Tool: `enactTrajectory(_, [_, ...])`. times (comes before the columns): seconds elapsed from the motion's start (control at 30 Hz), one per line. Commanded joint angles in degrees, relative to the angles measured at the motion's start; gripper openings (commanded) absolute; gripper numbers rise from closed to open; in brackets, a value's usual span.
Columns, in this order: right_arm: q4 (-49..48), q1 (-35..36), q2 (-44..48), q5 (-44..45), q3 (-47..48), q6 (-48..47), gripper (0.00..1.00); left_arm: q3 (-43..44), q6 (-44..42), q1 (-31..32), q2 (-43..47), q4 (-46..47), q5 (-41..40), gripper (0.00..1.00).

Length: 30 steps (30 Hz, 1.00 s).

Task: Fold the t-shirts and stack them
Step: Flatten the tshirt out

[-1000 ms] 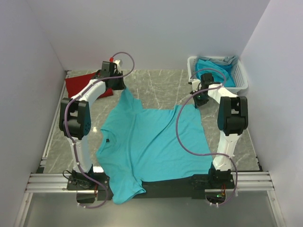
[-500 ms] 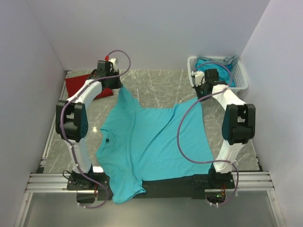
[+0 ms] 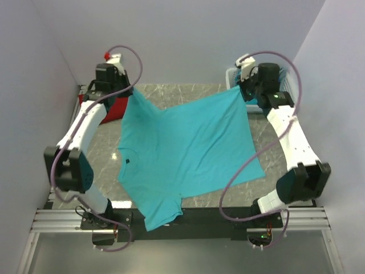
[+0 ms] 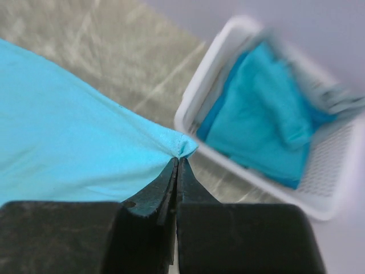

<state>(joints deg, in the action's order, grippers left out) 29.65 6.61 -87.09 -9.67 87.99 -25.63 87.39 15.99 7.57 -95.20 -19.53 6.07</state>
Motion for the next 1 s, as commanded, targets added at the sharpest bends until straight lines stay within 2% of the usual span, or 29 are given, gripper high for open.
enactTrajectory(0.0, [0.1, 0.7, 9.5, -0.1, 6.0, -0.8, 0.00, 0.1, -0.2, -0.5, 10.5, 4.5, -3.3, 0.00])
enactTrajectory(0.23, [4.3, 1.8, 20.6, -0.8, 16.6, -0.5, 0.00, -2.3, 0.6, -0.5, 32.6, 9.4, -8.6, 0.00])
enactTrajectory(0.43, [5.6, 1.9, 27.8, -0.7, 23.8, 0.7, 0.00, 0.7, 3.3, -0.5, 44.3, 12.9, -9.1, 0.00])
enactTrajectory(0.73, [6.9, -2.4, 32.4, -1.8, 33.7, 2.8, 0.00, 13.2, 7.5, -0.5, 49.1, 12.4, -2.6, 0.00])
enactTrajectory(0.97, [5.3, -3.5, 31.5, -3.9, 30.4, 4.7, 0.00, 12.1, 6.3, -0.5, 50.5, 12.3, -3.5, 0.00])
